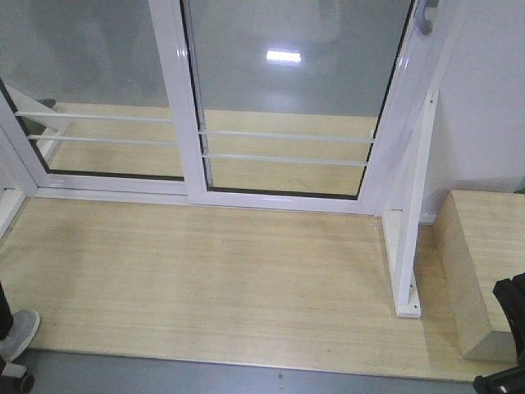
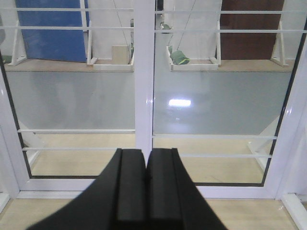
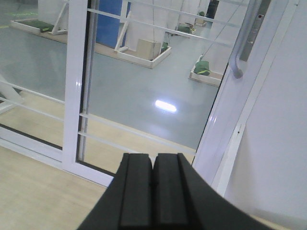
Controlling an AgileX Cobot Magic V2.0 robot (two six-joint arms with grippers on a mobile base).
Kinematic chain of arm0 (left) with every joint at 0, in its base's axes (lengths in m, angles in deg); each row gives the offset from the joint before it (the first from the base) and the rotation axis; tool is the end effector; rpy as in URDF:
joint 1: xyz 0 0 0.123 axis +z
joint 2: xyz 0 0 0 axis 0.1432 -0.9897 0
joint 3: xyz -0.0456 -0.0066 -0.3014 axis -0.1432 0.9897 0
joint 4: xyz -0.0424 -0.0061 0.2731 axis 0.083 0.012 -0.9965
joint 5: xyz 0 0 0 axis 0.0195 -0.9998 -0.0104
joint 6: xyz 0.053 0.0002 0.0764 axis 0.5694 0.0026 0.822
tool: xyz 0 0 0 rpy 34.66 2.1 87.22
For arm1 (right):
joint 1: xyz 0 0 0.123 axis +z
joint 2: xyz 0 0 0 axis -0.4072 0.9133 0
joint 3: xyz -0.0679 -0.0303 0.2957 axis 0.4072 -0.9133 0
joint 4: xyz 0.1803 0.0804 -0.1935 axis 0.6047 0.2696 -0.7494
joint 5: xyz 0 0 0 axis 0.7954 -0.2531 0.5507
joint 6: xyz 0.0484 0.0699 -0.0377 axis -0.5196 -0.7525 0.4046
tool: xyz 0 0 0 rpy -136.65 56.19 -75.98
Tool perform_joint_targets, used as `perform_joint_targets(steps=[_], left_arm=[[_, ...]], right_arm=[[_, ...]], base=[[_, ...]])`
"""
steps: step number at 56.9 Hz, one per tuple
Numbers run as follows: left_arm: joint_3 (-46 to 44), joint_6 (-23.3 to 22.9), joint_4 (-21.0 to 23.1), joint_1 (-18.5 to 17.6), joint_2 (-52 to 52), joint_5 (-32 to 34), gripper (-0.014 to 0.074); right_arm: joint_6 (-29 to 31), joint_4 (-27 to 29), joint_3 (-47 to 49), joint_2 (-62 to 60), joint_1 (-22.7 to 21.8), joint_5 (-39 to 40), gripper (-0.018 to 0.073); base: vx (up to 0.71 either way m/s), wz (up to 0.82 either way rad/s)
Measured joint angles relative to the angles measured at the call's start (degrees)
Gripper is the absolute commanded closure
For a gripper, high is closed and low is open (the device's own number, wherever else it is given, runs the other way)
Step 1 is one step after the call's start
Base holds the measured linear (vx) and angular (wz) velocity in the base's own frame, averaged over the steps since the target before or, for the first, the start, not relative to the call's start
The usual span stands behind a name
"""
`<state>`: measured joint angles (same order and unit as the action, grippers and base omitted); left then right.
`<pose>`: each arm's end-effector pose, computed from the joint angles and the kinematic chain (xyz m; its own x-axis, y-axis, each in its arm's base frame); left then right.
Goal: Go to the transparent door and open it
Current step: 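Drive forward up to the white-framed glass sliding door, then extend the right gripper toward the silver bar handle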
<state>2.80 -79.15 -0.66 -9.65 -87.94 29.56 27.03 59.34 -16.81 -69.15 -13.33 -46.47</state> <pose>0.0632 -0.0034 0.1881 -0.1009 -0.0023 -0.9949 0.0436 0.9990 -0.0067 0.0619 0.0127 0.1841 -0.0904 -0.2234 -0.9705 -0.2190 0.9551 -0.1995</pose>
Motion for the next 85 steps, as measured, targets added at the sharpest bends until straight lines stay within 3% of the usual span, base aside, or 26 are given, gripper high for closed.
perform_joint_targets(steps=[44,85], left_arm=[[0.0,0.0,0.0,0.0,0.0,0.0,0.0603],[0.0,0.0,0.0,0.0,0.0,0.0,0.0603]], right_arm=[[0.0,0.0,0.0,0.0,0.0,0.0,0.0565],[0.0,0.0,0.0,0.0,0.0,0.0,0.0565]], base=[[0.37,-0.14],[0.16,-0.01]])
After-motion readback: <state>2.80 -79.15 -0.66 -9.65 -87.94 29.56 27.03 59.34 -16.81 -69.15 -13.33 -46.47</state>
